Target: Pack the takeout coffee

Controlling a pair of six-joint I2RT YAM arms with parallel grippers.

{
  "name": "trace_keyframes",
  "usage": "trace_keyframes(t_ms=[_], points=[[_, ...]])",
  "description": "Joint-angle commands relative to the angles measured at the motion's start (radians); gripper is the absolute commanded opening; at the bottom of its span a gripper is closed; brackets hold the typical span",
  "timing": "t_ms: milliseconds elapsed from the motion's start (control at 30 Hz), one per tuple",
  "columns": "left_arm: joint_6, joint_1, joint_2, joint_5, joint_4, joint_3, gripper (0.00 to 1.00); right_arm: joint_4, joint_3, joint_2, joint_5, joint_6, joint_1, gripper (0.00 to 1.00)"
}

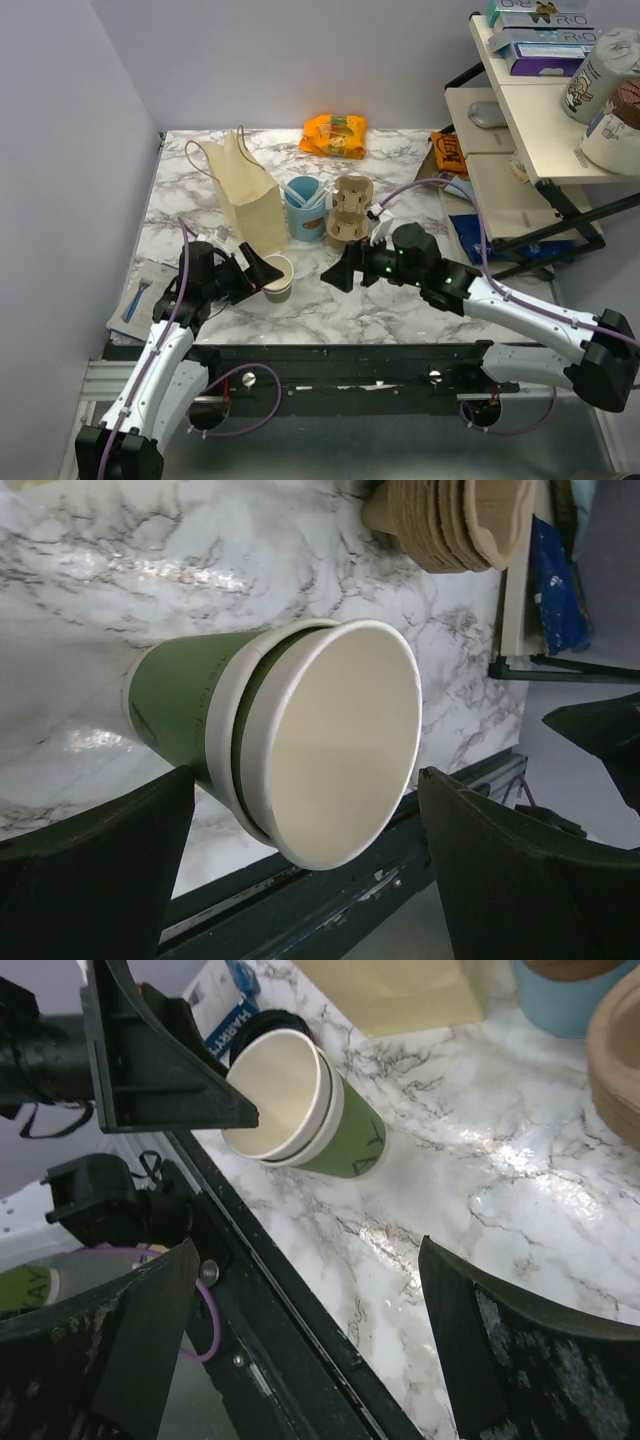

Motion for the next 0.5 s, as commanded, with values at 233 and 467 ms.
trace_keyframes(t_ms=[233,467], points=[[-0.131,-0.179,0.107,-0.029,0.282,-0.041,0.99,-0.107,-0.110,-0.201,0.267,0.071,0.007,1.00],[-0.168,-0.342,0.193,-0.120,0.346,-0.017,0.99,-0.132,-0.083,-0.175,0.299,0.055,0.005,1.00]])
